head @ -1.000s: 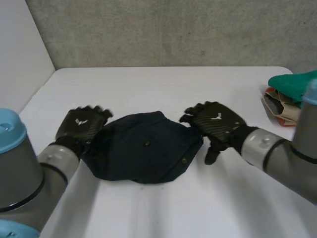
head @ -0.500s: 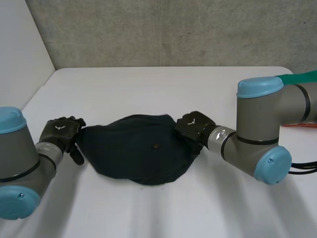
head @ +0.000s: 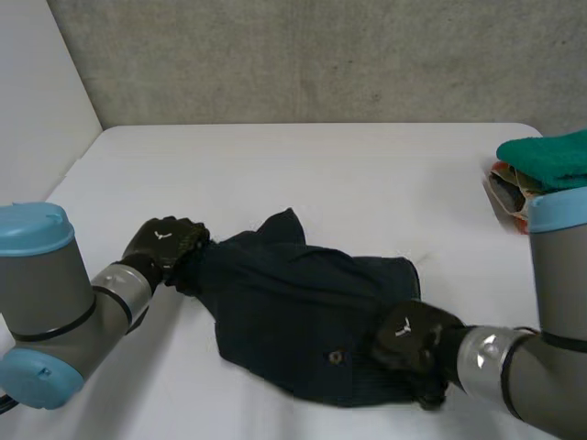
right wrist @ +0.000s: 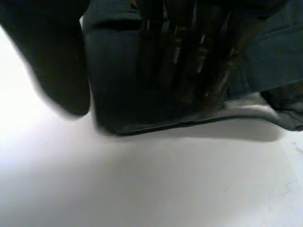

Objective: Fold the laundry.

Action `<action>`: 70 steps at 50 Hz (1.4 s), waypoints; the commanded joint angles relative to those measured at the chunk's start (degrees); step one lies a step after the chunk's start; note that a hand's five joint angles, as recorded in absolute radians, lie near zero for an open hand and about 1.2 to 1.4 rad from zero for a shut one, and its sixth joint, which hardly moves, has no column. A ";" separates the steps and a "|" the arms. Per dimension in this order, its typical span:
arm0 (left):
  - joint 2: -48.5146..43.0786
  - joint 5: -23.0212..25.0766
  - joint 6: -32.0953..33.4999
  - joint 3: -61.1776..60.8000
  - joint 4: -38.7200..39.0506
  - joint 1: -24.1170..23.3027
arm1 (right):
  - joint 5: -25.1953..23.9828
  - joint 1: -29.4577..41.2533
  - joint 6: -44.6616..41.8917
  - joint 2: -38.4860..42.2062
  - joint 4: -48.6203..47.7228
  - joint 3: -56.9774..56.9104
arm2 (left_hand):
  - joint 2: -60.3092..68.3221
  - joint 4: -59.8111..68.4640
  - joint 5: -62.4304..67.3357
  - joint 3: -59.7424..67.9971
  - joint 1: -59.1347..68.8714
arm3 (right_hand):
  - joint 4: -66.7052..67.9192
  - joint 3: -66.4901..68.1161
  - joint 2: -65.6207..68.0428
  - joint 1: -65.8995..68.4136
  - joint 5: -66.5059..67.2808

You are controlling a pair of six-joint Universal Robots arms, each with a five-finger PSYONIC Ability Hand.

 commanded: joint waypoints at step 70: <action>-2.28 -12.19 12.70 17.30 29.13 -11.46 | 4.53 -1.94 33.07 15.60 -55.39 -32.28 | 44.28 44.69 44.76 44.87 43.59 | 28.16 28.05 29.80 39.29 28.91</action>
